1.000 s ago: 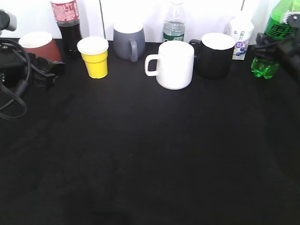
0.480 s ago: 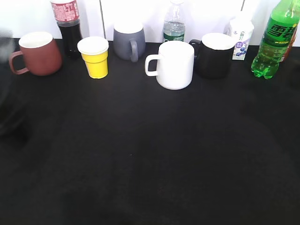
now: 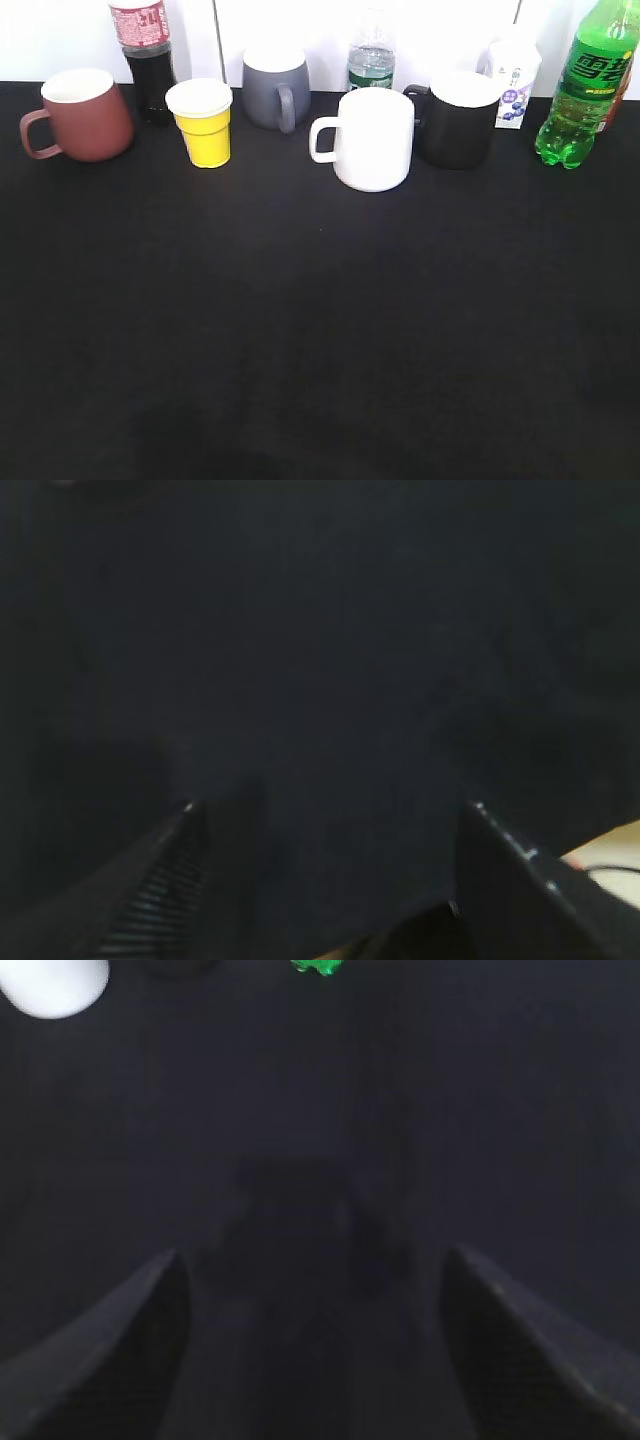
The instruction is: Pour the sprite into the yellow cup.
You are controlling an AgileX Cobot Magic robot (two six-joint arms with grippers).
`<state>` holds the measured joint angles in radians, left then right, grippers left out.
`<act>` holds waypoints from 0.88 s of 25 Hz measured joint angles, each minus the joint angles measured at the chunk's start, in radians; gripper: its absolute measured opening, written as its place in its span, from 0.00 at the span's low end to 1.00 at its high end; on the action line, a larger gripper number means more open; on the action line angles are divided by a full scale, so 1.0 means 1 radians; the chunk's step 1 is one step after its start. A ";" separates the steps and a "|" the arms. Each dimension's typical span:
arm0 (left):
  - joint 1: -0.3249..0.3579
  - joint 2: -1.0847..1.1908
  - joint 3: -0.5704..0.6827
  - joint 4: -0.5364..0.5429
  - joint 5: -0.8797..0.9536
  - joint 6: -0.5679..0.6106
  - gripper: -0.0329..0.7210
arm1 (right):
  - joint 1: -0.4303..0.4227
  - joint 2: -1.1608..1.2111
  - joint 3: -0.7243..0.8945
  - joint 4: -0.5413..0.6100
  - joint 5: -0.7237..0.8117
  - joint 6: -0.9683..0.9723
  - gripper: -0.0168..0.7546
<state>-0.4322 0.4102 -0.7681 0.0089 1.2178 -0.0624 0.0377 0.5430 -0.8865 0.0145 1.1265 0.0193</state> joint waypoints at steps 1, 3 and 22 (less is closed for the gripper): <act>-0.001 -0.082 0.047 0.000 -0.004 0.002 0.81 | 0.000 -0.086 0.053 0.000 0.001 0.001 0.79; -0.001 -0.193 0.144 0.003 -0.079 0.004 0.81 | 0.000 -0.258 0.178 0.000 0.002 0.002 0.78; 0.051 -0.219 0.248 -0.009 -0.152 0.004 0.68 | 0.000 -0.467 0.382 0.020 -0.084 0.004 0.78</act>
<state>-0.3812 0.1916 -0.5201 0.0000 1.0658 -0.0583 0.0377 0.0762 -0.5047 0.0342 1.0428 0.0235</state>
